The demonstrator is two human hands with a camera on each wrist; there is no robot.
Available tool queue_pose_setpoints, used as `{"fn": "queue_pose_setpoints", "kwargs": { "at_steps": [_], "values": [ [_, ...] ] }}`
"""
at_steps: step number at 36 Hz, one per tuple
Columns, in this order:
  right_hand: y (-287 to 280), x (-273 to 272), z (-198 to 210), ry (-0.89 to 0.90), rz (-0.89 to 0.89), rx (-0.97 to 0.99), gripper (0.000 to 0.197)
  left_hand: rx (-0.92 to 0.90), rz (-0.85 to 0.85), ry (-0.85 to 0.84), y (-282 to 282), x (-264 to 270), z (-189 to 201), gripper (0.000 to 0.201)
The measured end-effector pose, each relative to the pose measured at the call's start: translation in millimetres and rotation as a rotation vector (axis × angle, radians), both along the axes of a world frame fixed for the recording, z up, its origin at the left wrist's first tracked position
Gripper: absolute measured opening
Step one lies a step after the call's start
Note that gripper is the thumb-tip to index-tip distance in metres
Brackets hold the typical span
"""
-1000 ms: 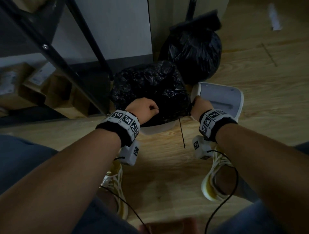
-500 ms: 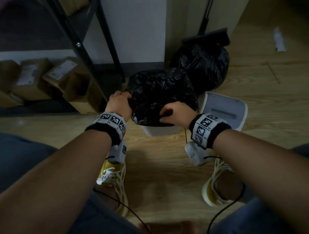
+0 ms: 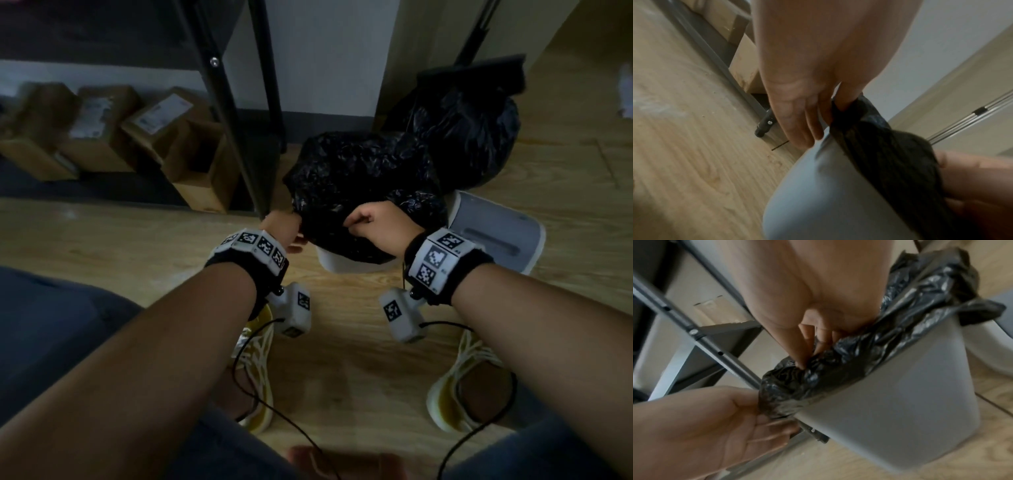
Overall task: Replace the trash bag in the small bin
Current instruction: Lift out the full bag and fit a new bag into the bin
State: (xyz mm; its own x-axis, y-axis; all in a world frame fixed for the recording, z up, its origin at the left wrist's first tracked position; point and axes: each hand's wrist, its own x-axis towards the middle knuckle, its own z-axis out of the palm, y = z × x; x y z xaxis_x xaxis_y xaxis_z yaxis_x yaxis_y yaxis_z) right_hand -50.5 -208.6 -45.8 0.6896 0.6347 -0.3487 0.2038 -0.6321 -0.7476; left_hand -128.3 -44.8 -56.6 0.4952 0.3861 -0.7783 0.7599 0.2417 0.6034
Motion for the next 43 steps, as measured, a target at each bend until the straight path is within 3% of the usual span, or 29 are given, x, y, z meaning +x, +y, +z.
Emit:
{"fn": "queue_pose_setpoints", "kwargs": {
  "at_steps": [4,8,14,19,25,29,32,36,40,43],
  "values": [
    [5,4,-4,0.002,-0.073,-0.014,0.015,0.096,0.013,-0.127,11,1,-3,0.016],
    [5,7,-6,-0.004,-0.145,-0.014,0.016,0.133,0.111,-0.234,16,5,-3,0.019],
    [4,12,-9,-0.049,-0.231,-0.050,0.021,-0.056,0.394,-0.364,18,2,12,0.009],
    [1,13,-7,-0.066,-0.250,-0.070,0.025,-0.187,0.426,-0.435,20,-3,20,0.006],
    [1,13,-7,-0.076,-0.254,-0.095,0.026,-0.355,0.436,-0.474,18,-10,25,0.022],
    [1,12,-8,-0.058,-0.243,-0.079,0.022,-0.237,0.328,-0.353,16,-11,26,0.006],
    [3,8,-6,-0.035,-0.241,-0.049,0.019,-0.058,0.192,-0.195,19,-11,17,0.015],
    [5,3,-3,-0.026,-0.212,-0.071,0.038,0.234,0.022,-0.058,26,-15,-3,0.023],
    [6,0,-5,-0.045,-0.115,-0.116,0.029,0.309,-0.109,0.001,26,-23,-18,0.027],
    [6,-2,-5,-0.051,-0.038,-0.143,0.023,0.405,-0.224,0.071,23,-27,-25,0.014]
  ]
}}
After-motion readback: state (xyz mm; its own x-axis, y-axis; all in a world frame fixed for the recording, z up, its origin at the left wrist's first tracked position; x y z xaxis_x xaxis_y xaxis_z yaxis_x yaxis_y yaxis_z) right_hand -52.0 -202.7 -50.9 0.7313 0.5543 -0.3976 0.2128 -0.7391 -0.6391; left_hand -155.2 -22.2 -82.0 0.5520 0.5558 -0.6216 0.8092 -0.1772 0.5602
